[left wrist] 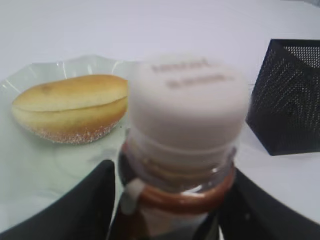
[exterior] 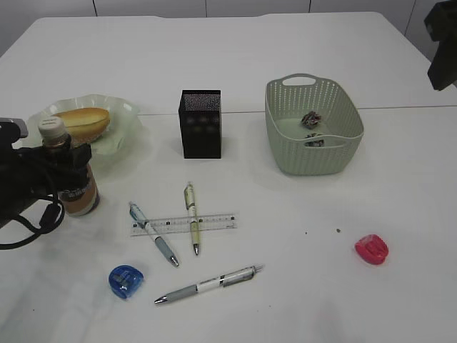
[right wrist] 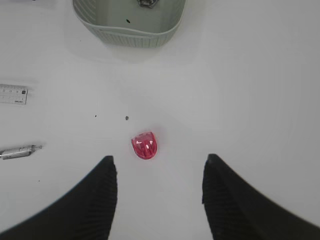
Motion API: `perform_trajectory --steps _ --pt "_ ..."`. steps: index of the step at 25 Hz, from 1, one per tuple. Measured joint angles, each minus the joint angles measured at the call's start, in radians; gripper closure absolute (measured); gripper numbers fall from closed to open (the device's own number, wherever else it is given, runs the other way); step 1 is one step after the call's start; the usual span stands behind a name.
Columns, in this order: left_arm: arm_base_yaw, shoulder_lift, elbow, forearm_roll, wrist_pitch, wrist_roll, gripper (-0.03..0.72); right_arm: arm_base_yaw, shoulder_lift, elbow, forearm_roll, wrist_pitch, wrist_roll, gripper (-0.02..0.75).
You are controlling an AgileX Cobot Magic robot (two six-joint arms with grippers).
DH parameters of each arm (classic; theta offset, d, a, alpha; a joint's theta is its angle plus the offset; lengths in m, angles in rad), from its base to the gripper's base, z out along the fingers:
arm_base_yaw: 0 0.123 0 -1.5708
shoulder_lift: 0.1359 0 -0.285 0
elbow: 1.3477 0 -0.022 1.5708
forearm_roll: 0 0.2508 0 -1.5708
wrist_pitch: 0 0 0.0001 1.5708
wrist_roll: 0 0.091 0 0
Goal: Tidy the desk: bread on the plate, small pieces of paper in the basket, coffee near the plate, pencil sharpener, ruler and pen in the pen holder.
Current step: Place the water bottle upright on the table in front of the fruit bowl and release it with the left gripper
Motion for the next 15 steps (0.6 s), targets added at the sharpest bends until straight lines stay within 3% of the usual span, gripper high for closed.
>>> perform_trajectory --steps 10,15 --pt "0.000 -0.073 0.000 0.013 -0.009 0.000 0.225 0.000 0.000 0.000 -0.006 0.000 0.000 0.332" --pt "0.000 -0.193 0.000 0.019 0.099 0.000 0.225 0.000 0.000 0.000 -0.010 0.000 0.000 0.332"
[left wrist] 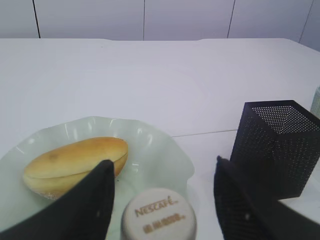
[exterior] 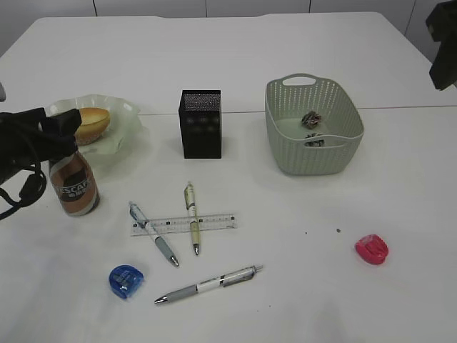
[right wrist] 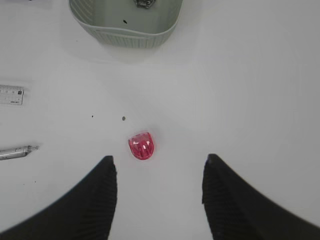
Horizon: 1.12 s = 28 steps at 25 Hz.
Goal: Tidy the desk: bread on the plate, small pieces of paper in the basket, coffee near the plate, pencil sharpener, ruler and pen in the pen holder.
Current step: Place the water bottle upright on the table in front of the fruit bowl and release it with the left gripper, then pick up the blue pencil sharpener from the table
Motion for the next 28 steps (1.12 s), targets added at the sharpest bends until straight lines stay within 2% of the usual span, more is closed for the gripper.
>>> perform_trajectory --steps 6,12,19,24,28 --pt "0.000 -0.121 0.000 0.045 0.158 0.000 0.225 0.000 0.000 0.000 0.000 0.000 0.000 0.332" --pt "0.000 -0.359 0.002 0.052 0.446 0.000 0.225 0.000 0.000 0.000 -0.027 0.000 0.000 0.332" --pt "-0.015 -0.673 -0.042 0.042 1.102 -0.079 0.230 0.000 0.000 0.000 -0.048 0.000 0.000 0.332" --pt "-0.107 -0.749 -0.177 0.038 1.573 -0.027 0.232 0.000 0.000 0.000 -0.046 0.000 0.000 0.332" --pt "-0.210 -0.707 -0.276 0.012 1.785 0.001 0.234 0.000 0.000 0.000 -0.045 0.000 0.000 0.332"
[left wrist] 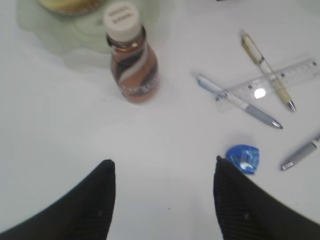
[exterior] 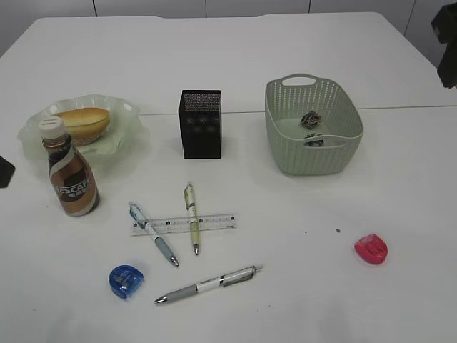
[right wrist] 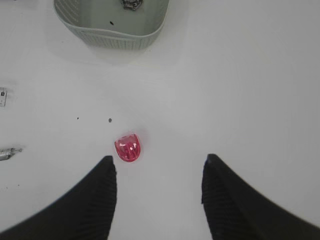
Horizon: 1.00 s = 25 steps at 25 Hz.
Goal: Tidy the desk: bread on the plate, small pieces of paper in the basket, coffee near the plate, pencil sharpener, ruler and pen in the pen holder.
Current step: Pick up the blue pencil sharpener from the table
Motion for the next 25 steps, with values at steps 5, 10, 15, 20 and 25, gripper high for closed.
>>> perform_trajectory --steps 5,10,15,20,25 --pt "-0.102 0.146 -0.040 -0.049 0.124 0.005 0.226 0.000 0.000 0.000 0.003 0.000 0.000 0.332" --pt "-0.179 0.335 -0.058 -0.080 0.140 0.007 0.206 0.000 0.000 0.000 0.012 0.000 0.000 0.333" --pt "-0.222 0.490 -0.120 -0.091 0.136 0.024 0.204 0.000 0.000 0.000 0.014 0.005 0.000 0.333" --pt "-0.224 0.599 -0.194 -0.111 0.132 0.067 0.202 0.000 0.000 0.000 0.016 0.006 0.000 0.332" --pt "-0.224 0.685 -0.262 -0.126 0.130 0.101 0.195 0.000 0.000 0.000 0.019 0.006 0.000 0.332"
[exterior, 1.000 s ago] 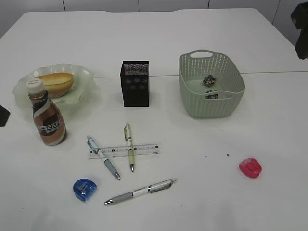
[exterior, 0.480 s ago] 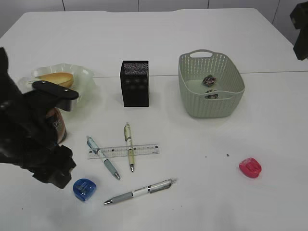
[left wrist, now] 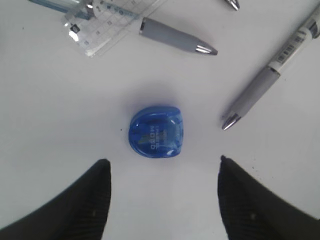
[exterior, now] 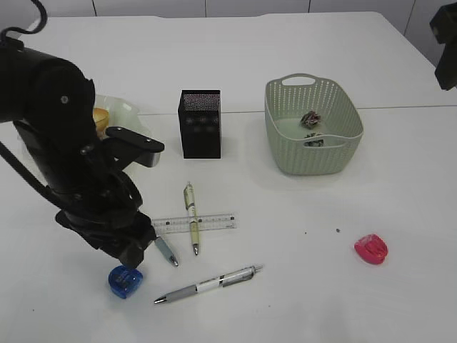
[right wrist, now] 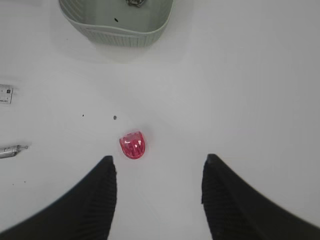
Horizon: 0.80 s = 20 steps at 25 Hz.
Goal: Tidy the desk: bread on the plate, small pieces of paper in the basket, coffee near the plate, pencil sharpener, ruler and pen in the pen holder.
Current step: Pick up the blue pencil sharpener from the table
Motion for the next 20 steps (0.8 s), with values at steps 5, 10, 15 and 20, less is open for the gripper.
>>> perform_trajectory --steps 5,10,15,20 --pt "0.000 0.075 -0.007 -0.002 0.000 0.004 0.185 0.000 0.000 0.000 0.000 0.000 0.000 0.333" --pt "0.000 0.118 -0.007 -0.002 -0.018 0.006 0.185 0.000 0.000 0.000 0.000 0.000 0.000 0.332" --pt "0.000 0.124 -0.009 -0.002 -0.043 0.008 0.185 0.000 0.000 0.000 0.000 0.000 0.000 0.332" --pt "0.000 0.124 -0.009 -0.002 -0.049 0.008 0.185 0.000 0.000 0.000 0.000 0.000 0.000 0.333"
